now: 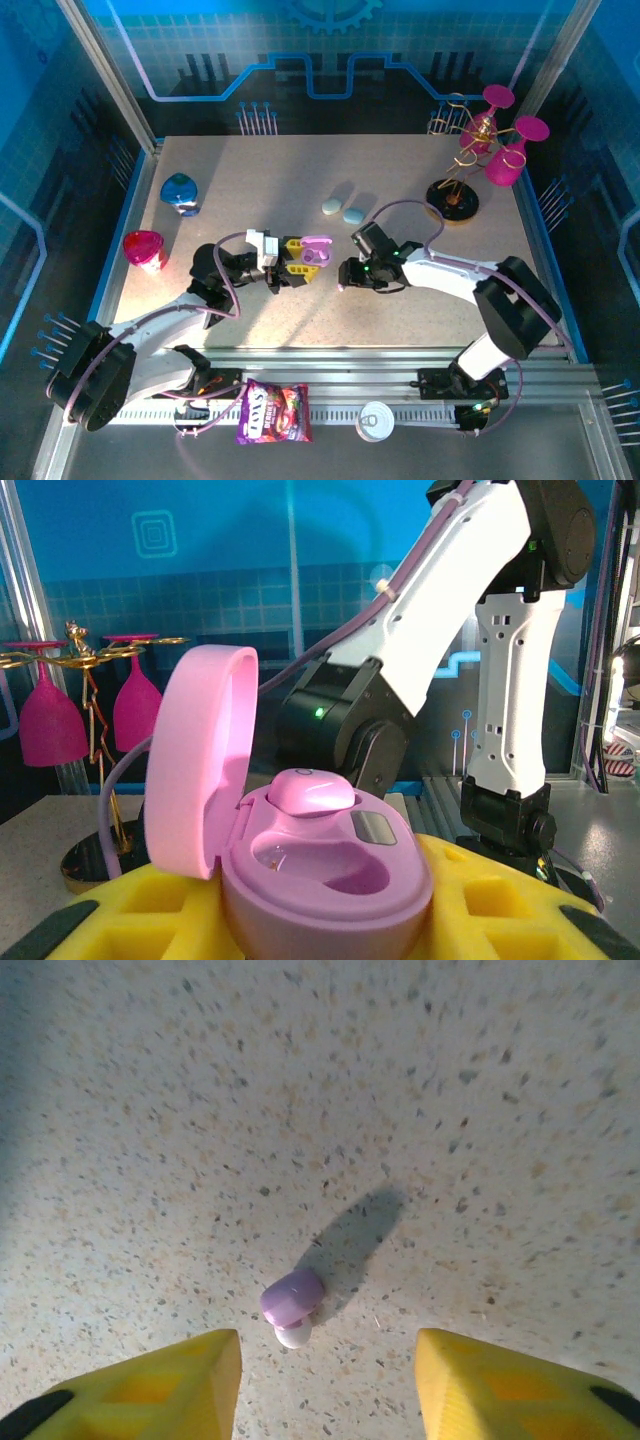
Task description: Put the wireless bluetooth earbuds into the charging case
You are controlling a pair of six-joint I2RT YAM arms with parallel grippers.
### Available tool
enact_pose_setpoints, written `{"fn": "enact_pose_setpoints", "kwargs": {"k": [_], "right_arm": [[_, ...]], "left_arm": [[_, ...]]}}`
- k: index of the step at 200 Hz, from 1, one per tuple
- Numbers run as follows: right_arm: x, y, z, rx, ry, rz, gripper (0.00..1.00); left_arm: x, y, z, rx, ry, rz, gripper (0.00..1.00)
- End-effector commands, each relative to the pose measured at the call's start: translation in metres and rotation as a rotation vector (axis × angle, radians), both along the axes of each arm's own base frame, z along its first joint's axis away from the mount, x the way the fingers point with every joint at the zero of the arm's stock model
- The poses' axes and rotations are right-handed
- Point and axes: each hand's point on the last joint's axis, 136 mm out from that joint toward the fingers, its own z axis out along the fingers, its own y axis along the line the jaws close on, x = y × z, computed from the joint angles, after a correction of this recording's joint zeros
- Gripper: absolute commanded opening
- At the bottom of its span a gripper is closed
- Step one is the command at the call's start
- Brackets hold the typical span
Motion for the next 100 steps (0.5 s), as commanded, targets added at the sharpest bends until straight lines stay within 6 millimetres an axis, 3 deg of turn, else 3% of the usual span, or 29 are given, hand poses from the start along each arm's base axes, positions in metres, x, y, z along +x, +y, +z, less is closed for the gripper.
{"fn": "enact_pose_setpoints", "kwargs": {"k": [1, 100], "right_arm": [[0.004, 0.022, 0.003, 0.053, 0.026, 0.011, 0.46], [0.004, 0.047, -0.017, 0.077, 0.097, 0.075, 0.35]], "left_arm": [[-0.004, 0.003, 0.007, -0.023, -0.057, 0.017, 0.33], [-0.004, 0.005, 0.005, -0.022, -0.056, 0.028, 0.33]]}}
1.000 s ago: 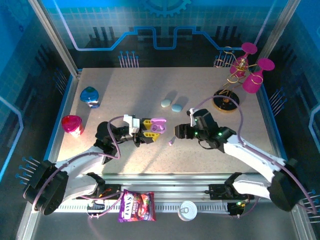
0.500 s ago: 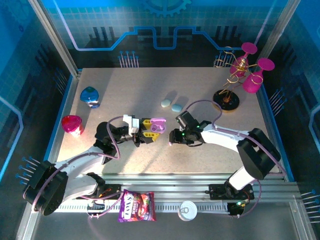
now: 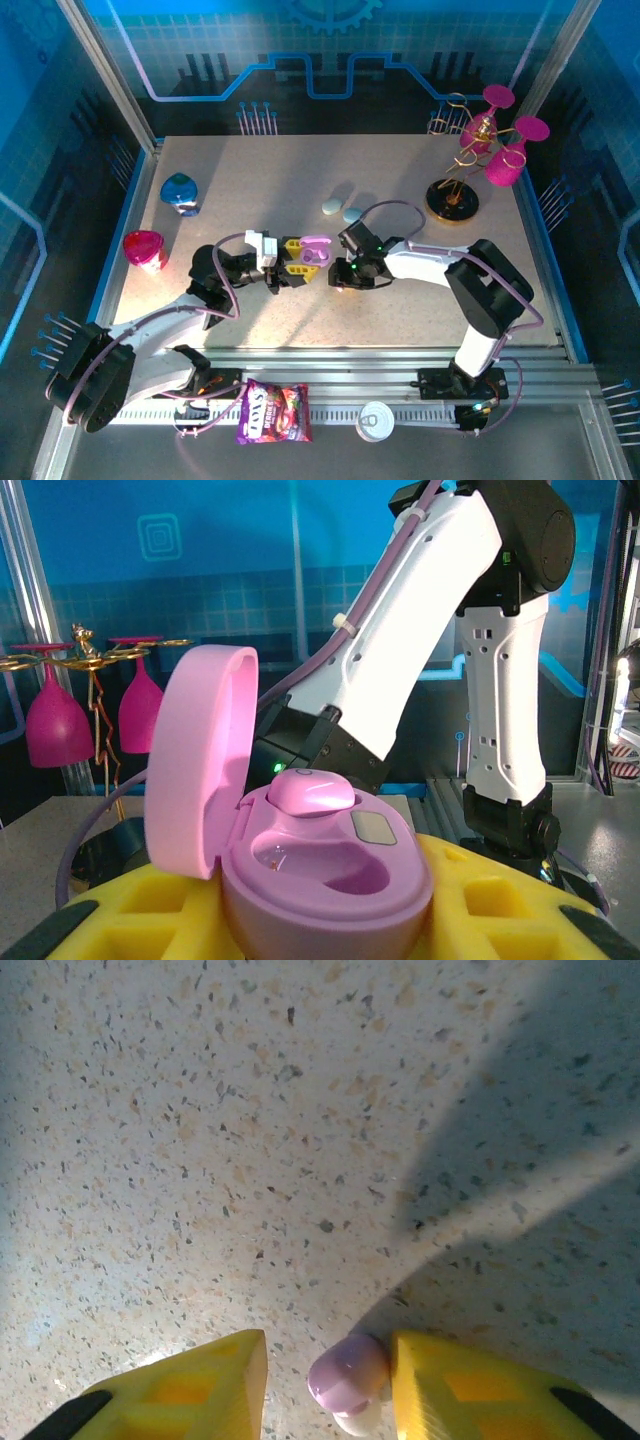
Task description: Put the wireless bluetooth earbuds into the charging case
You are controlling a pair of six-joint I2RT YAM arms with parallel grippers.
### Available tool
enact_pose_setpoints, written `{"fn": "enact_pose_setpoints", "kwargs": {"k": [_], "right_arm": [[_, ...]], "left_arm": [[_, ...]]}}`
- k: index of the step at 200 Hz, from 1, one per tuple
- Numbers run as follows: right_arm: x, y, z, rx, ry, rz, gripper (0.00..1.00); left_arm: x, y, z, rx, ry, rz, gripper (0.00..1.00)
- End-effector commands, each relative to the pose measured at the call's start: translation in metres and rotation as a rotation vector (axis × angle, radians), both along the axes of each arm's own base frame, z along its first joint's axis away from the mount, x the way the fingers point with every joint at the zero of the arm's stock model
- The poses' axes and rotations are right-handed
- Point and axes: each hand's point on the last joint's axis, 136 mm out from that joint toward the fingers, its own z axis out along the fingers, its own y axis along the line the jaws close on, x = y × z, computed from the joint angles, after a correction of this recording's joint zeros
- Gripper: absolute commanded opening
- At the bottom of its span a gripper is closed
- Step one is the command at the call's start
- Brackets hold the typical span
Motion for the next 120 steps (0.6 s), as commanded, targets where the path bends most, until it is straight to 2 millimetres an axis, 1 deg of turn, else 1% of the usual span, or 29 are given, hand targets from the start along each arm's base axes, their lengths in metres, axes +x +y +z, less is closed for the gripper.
{"fn": "enact_pose_setpoints", "kwargs": {"k": [1, 32, 65, 96, 120], "right_arm": [[0.001, 0.015, 0.004, 0.031, 0.003, 0.038, 0.34], [0.001, 0.02, 0.002, 0.015, 0.01, 0.072, 0.31], [0.0, 0.014, -0.001, -0.067, 0.001, 0.102, 0.3], [0.0, 0.007, 0.007, -0.198, -0.08, 0.175, 0.31], [-0.002, 0.006, 0.013, -0.293, -0.144, 0.256, 0.31]], "left_arm": [[-0.004, 0.004, 0.005, -0.016, -0.053, 0.018, 0.33], [-0.004, 0.004, 0.005, -0.017, -0.054, 0.021, 0.33], [-0.004, 0.005, 0.005, -0.018, -0.056, 0.025, 0.33], [-0.003, 0.007, 0.009, -0.033, -0.063, 0.049, 0.32], [0.002, 0.015, 0.018, -0.062, -0.07, 0.111, 0.32]]}}
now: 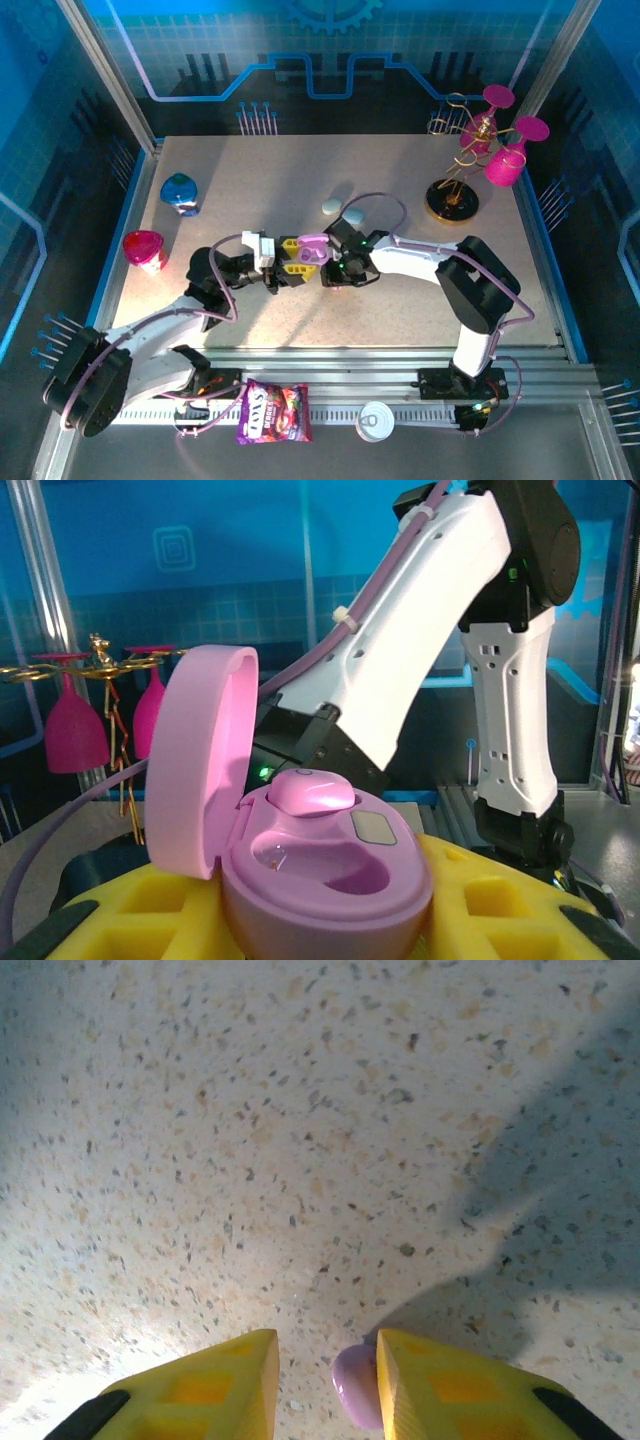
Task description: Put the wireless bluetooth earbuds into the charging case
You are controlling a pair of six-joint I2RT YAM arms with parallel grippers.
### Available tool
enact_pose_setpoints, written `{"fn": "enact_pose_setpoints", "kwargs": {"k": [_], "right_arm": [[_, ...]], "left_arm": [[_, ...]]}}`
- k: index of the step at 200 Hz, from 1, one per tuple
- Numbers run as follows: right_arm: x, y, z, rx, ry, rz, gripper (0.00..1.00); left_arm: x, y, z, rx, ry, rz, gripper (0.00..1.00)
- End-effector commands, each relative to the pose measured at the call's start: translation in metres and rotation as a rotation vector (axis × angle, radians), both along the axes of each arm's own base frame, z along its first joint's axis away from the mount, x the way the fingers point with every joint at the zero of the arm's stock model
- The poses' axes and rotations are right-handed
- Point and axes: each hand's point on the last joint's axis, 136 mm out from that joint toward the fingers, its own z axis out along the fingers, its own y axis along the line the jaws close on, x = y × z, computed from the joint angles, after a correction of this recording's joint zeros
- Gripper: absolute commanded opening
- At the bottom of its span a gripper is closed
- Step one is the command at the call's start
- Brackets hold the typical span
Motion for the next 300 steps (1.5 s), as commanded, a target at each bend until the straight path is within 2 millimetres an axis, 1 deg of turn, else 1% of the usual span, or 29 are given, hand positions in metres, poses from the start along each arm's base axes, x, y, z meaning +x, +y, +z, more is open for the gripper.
{"fn": "enact_pose_setpoints", "kwargs": {"k": [1, 20, 52, 89, 114, 194, 300], "right_arm": [[-0.005, -0.011, 0.004, -0.156, -0.067, 0.1, 0.31], [-0.006, -0.015, 0.007, -0.237, -0.101, 0.146, 0.31], [-0.007, -0.021, 0.008, -0.341, -0.121, 0.182, 0.29], [-0.008, -0.016, 0.009, -0.418, -0.148, 0.242, 0.27], [-0.01, -0.013, 0.005, -0.453, -0.147, 0.278, 0.25], [-0.011, -0.007, -0.003, -0.501, -0.132, 0.331, 0.21], [-0.012, -0.005, -0.012, -0.518, -0.106, 0.356, 0.21]], "left_arm": [[0.002, 0.011, 0.013, -0.043, -0.06, 0.079, 0.32], [0.006, 0.018, 0.018, -0.057, -0.059, 0.127, 0.32], [0.002, 0.023, 0.024, -0.057, -0.064, 0.145, 0.32], [0.0, 0.024, 0.025, -0.052, -0.066, 0.144, 0.32], [0.001, 0.023, 0.025, -0.049, -0.066, 0.145, 0.32], [0.002, 0.023, 0.022, -0.042, -0.065, 0.147, 0.32], [0.002, 0.022, 0.023, -0.042, -0.065, 0.145, 0.33]]}}
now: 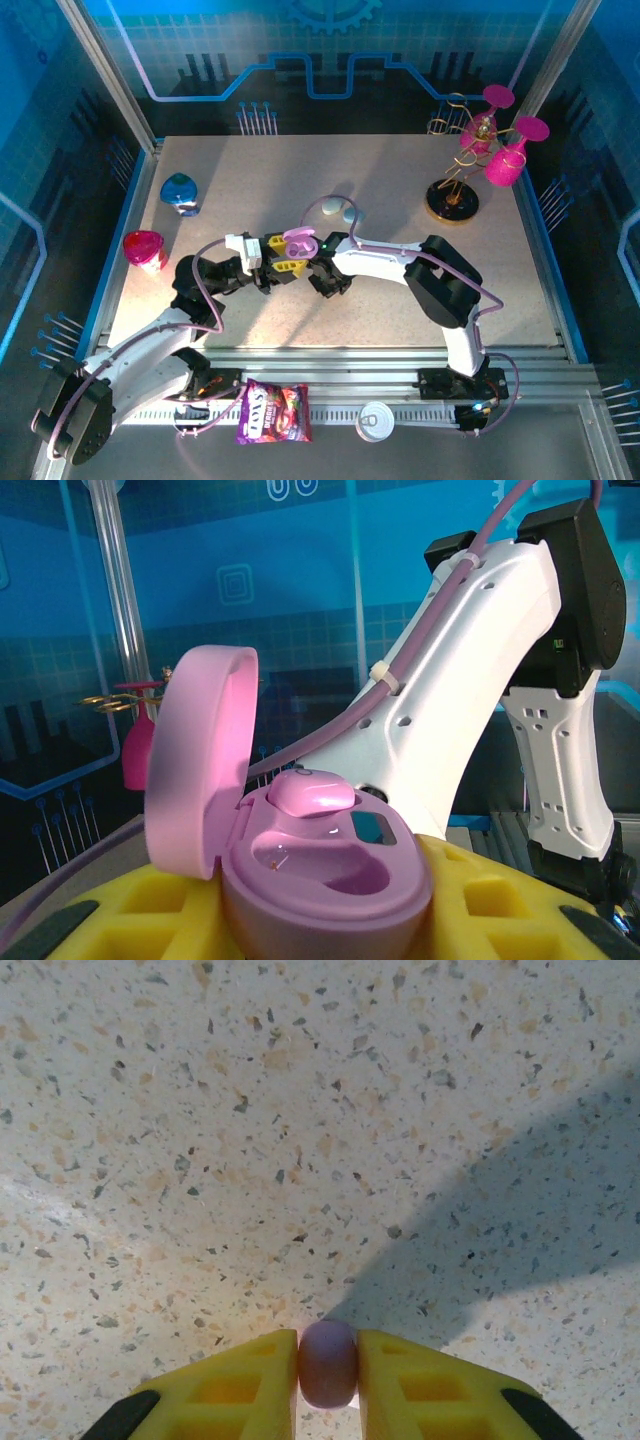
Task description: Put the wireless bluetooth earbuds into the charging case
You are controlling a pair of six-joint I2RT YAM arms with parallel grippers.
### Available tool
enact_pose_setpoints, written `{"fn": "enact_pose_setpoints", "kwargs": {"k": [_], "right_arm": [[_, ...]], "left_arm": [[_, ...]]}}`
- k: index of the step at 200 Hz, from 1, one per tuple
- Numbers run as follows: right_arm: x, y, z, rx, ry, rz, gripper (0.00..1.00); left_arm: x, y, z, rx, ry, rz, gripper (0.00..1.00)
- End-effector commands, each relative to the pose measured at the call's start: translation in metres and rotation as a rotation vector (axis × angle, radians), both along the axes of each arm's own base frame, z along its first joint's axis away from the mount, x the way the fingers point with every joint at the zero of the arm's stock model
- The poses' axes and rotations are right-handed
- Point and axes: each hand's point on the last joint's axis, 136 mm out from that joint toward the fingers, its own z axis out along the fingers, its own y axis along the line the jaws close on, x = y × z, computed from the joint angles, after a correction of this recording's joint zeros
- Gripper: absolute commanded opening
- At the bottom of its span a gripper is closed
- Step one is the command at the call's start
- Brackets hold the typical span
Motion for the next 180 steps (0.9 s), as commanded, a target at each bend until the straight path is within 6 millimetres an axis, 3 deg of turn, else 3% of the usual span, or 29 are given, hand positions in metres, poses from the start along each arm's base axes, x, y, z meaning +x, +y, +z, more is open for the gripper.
{"fn": "enact_pose_setpoints", "kwargs": {"k": [1, 50, 106, 143, 180], "right_arm": [[-0.006, 0.002, -0.004, -0.037, 0.016, 0.027, 0.2], [-0.003, -0.003, 0.01, 0.017, 0.002, -0.014, 0.17], [0.008, -0.025, 0.067, 0.403, -0.041, -0.179, 0.17], [0.014, -0.038, 0.136, 0.733, -0.137, -0.229, 0.16], [0.004, -0.027, 0.219, 1.008, -0.24, -0.105, 0.16]], "left_arm": [[0.002, 0.002, 0.002, 0.001, -0.03, 0.022, 0.33], [0.006, 0.002, -0.001, 0.003, -0.02, 0.033, 0.32], [0.016, 0.0, -0.005, -0.002, -0.017, 0.057, 0.32], [0.029, -0.001, -0.013, 0.011, -0.008, 0.103, 0.32], [0.043, -0.002, -0.021, 0.002, 0.018, 0.135, 0.32]]}}
